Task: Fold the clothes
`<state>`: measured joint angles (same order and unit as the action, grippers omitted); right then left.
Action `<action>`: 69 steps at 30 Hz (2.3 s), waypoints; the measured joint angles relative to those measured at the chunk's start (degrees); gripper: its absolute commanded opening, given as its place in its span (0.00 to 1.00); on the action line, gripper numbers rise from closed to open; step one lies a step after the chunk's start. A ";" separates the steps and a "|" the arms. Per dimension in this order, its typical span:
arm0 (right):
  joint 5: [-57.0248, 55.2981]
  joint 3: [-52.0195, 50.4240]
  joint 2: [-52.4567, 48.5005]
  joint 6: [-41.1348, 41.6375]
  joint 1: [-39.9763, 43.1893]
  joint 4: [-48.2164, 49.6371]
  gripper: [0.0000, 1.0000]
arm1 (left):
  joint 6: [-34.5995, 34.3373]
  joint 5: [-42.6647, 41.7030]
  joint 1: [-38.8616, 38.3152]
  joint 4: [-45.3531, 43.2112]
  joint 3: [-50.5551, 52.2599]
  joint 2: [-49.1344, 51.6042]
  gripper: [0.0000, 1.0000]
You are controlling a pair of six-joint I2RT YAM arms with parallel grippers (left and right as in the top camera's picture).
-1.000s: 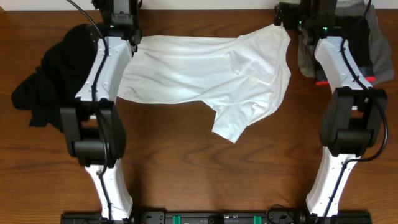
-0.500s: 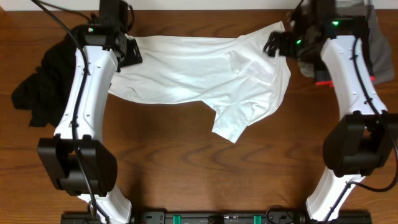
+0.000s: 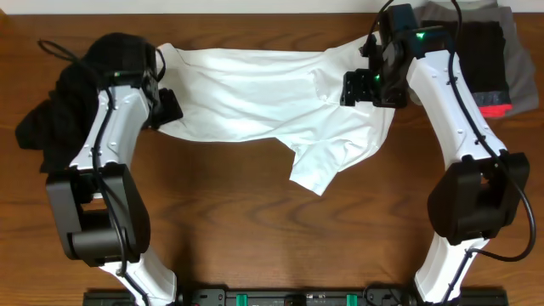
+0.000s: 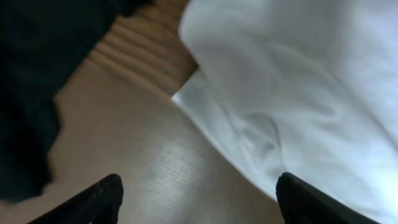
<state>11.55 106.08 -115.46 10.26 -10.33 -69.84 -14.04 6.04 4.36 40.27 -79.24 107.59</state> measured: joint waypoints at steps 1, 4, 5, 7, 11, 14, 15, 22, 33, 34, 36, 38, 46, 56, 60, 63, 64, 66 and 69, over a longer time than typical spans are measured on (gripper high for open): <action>-0.07 -0.02 0.00 0.02 -0.15 -0.07 0.82 | 0.44 -0.39 -0.02 -1.68 1.31 0.00 0.79; -0.50 -0.02 0.00 0.02 -0.39 -0.39 0.80 | 1.51 -1.55 -0.07 -5.73 4.57 0.04 0.78; -0.61 -0.02 0.00 0.00 -0.44 -0.57 0.78 | 1.90 -1.68 -0.07 -6.99 5.40 0.04 0.76; -0.74 -0.02 0.00 0.02 -0.57 -0.76 0.76 | 2.69 -1.84 -0.04 -9.75 6.84 0.35 0.73; -0.92 -0.02 0.00 0.04 -0.79 -1.20 0.73 | 4.13 -2.29 0.07 -13.29 7.65 1.77 0.65; -0.90 -0.02 0.00 0.04 -0.92 -1.53 0.73 | 5.03 -2.51 0.13 -13.94 7.65 3.19 0.63; -0.92 -0.02 0.00 0.04 -1.01 -1.53 0.72 | 5.09 -2.62 0.13 -13.97 7.65 3.65 0.63; -0.98 -0.02 0.00 0.04 -1.18 -1.44 0.72 | 5.05 -3.10 0.33 -15.65 7.34 6.88 0.47; -1.07 -0.02 0.00 0.04 -1.16 -1.51 0.65 | 4.79 -3.91 0.37 -13.11 6.38 7.39 0.06; -1.07 -0.02 0.00 0.04 -1.16 -1.57 0.65 | 4.20 -3.87 0.44 -10.84 6.03 7.26 0.07; -1.07 -0.02 0.02 0.07 -1.05 -1.90 0.65 | 2.82 -3.69 0.68 -4.96 5.66 6.71 0.06; -1.14 -0.02 0.02 0.11 -0.83 -2.58 0.65 | 1.66 -3.74 1.16 1.11 5.75 5.64 0.06; -4.48 -0.02 3.06 0.98 1.20 -9.66 0.64 | -0.42 -3.50 4.57 7.72 5.84 -8.17 0.06; -5.51 -8.92 4.81 4.13 0.02 -8.63 0.46 | -1.01 -3.23 4.96 6.60 5.84 -12.92 0.06; -4.87 -17.22 4.81 5.88 -1.18 -5.27 0.42 | -1.01 -3.08 4.96 6.60 5.84 -12.92 0.06; -3.65 -21.90 4.81 6.71 -1.55 -0.81 0.40 | -1.01 -3.08 4.96 6.60 5.84 -12.92 0.06; -3.39 -23.08 4.81 7.06 -1.64 1.05 0.39 | -1.01 -3.08 4.96 6.60 5.84 -12.92 0.06; -2.95 -25.68 4.81 7.61 -1.79 5.38 0.39 | -1.01 -3.08 4.96 6.60 5.81 -12.92 0.06; -2.51 -29.09 4.81 8.35 -2.27 10.88 0.39 | -1.01 -3.08 4.96 6.62 5.84 -12.92 0.06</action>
<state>9.04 76.99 -110.65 18.61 -12.60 -58.96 -15.05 2.96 9.32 46.89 -73.41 94.67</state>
